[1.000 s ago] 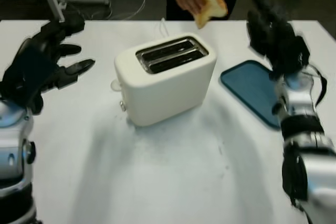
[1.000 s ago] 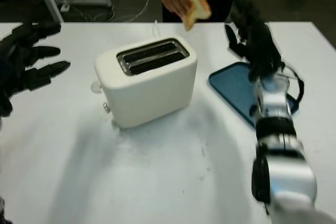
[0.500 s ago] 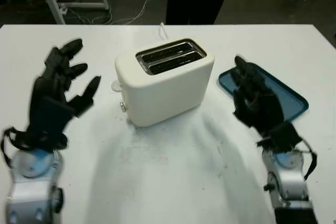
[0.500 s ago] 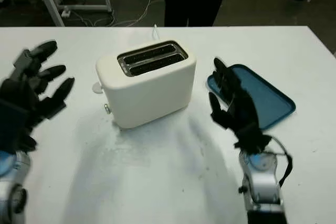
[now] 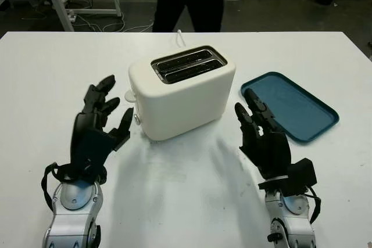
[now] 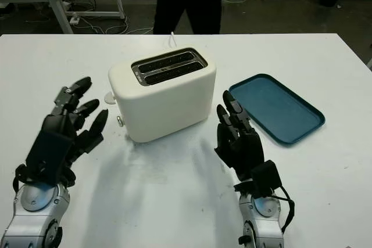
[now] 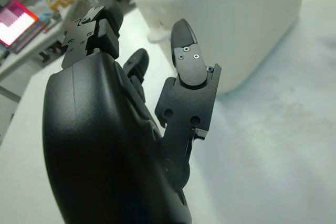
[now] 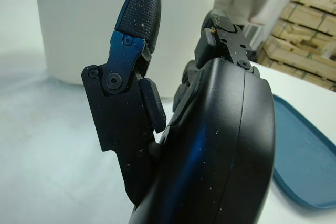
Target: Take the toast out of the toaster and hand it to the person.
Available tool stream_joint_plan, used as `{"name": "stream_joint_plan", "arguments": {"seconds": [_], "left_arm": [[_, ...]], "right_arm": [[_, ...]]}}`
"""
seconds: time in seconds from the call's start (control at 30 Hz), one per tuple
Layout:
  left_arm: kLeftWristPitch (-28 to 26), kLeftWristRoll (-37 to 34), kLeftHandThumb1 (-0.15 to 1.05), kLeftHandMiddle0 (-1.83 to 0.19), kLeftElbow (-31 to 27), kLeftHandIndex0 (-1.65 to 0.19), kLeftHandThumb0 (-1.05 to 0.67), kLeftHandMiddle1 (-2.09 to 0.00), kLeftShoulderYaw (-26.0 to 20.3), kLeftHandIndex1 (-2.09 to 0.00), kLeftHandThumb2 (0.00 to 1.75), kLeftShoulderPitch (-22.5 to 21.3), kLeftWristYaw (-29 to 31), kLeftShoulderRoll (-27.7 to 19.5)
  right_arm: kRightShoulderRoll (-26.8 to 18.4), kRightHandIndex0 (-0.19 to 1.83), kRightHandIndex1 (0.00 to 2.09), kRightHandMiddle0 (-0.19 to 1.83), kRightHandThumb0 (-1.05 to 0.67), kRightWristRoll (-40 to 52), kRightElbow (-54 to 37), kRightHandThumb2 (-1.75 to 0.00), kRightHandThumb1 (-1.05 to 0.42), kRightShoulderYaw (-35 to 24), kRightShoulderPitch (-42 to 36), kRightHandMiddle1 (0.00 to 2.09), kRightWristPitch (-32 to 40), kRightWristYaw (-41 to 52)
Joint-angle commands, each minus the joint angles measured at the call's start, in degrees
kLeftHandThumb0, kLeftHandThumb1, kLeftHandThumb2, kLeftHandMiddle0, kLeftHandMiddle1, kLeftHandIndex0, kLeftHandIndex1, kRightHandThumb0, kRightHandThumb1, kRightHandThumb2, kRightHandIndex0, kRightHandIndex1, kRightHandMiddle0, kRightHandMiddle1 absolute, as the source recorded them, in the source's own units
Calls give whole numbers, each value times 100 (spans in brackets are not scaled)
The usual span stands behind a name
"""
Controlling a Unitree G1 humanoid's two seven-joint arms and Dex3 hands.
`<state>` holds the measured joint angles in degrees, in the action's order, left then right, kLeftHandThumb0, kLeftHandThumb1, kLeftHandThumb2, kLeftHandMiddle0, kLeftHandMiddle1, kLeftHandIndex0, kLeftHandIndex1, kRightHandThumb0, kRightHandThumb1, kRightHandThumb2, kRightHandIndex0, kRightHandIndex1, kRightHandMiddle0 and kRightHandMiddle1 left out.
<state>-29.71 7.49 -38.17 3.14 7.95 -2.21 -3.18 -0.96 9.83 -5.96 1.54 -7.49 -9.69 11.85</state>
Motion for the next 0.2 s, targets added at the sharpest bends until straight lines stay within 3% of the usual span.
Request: {"name": "stream_joint_plan", "arguments": {"seconds": [0.0,0.17], "left_arm": [[67,111,92,0,16,-4,-34,-72,12,-42,68,7,-14,-43],[29,64,92,0,21,-4,-43,-74,-48,-41,68,-24,-55,22]], "right_arm": [[26,8,4,12,-76,-7,-77,-71,-92,4,7,1,107,-63],[20,8,4,12,-75,-48,-172,-71,-92,14,-24,0,165,-144]]}}
